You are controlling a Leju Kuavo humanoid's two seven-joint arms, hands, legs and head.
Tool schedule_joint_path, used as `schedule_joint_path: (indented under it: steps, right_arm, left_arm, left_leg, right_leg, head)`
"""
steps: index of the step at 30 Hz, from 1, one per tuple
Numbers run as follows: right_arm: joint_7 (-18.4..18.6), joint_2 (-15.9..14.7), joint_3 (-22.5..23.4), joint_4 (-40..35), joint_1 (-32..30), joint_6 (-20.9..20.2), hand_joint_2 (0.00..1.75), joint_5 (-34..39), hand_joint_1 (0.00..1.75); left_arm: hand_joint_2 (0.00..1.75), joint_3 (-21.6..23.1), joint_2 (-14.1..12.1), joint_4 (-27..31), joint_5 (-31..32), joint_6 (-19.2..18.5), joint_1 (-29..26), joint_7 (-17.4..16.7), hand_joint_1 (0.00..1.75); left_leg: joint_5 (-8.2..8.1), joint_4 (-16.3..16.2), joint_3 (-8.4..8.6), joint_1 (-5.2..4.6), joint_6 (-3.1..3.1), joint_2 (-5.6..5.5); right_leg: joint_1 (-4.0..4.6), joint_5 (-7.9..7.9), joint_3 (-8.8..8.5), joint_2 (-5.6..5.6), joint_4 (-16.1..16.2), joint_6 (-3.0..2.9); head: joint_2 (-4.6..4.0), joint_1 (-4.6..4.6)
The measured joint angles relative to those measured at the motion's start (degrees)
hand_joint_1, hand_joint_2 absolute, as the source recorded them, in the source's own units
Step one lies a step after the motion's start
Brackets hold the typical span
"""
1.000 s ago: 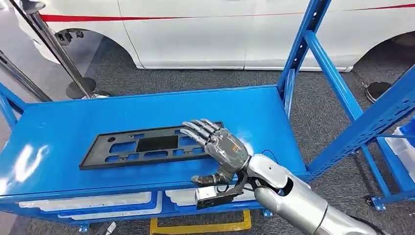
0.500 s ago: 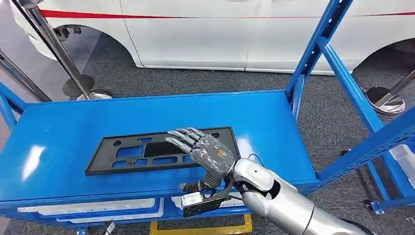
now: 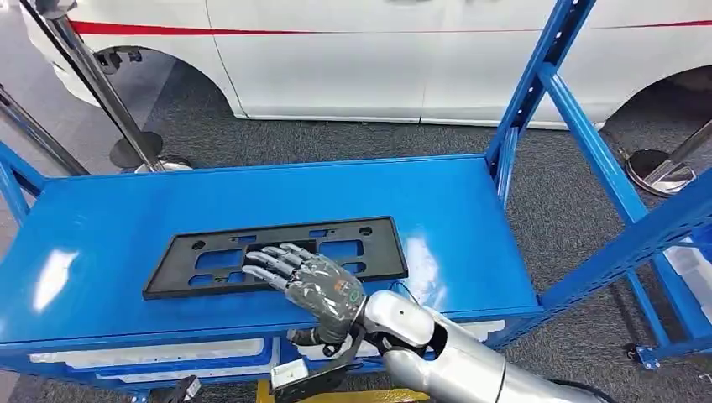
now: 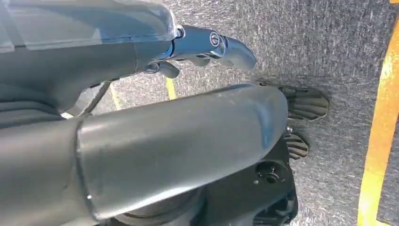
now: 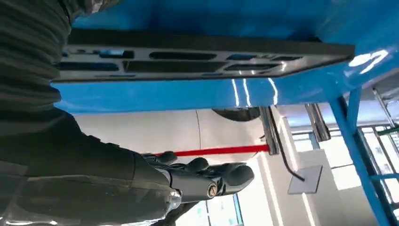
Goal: Take the parts from the cabinet and place them on the table.
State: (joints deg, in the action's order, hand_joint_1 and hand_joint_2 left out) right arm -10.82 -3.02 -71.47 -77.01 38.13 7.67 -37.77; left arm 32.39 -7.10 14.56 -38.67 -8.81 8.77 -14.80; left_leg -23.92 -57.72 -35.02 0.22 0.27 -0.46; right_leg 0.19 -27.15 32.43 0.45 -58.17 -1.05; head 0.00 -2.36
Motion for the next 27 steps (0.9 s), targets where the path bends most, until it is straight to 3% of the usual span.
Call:
schedule_joint_path:
  steps: [8, 18, 27]
  right_arm:
    - [0.9, 5.6, -2.3, 8.0, 0.0, 0.4, 1.75, -0.7, 0.0]
    - [1.2, 8.9, -3.9, 14.1, 0.3, 0.9, 1.75, -0.9, 0.0]
    - [1.0, 15.0, -4.4, 26.5, 1.3, 9.7, 1.75, -4.3, 0.0]
  left_arm:
    - [0.0, 0.1, 0.5, 0.0, -0.2, 0.4, 1.0, -0.6, 0.0]
    - [0.0, 0.5, 0.9, 0.0, -0.3, 0.5, 1.6, -1.1, 0.0]
    - [0.0, 1.4, 1.5, 0.0, -0.9, 0.4, 2.5, -1.2, 0.0]
  left_leg:
    - [0.04, 0.0, 0.05, 0.08, -0.08, 0.0]
    - [0.05, 0.0, 0.05, 0.08, -0.09, 0.01]
    - [0.07, 0.0, 0.06, 0.08, -0.12, 0.01]
  right_leg:
    - [0.08, -0.04, 0.03, 0.01, -0.1, -0.05]
    - [0.06, -0.04, 0.02, 0.0, -0.2, -0.06]
    - [0.07, -0.04, 0.02, 0.01, -0.2, -0.06]
  head:
    - [0.0, 0.0]
    - [0.0, 0.0]
    - [0.0, 0.0]
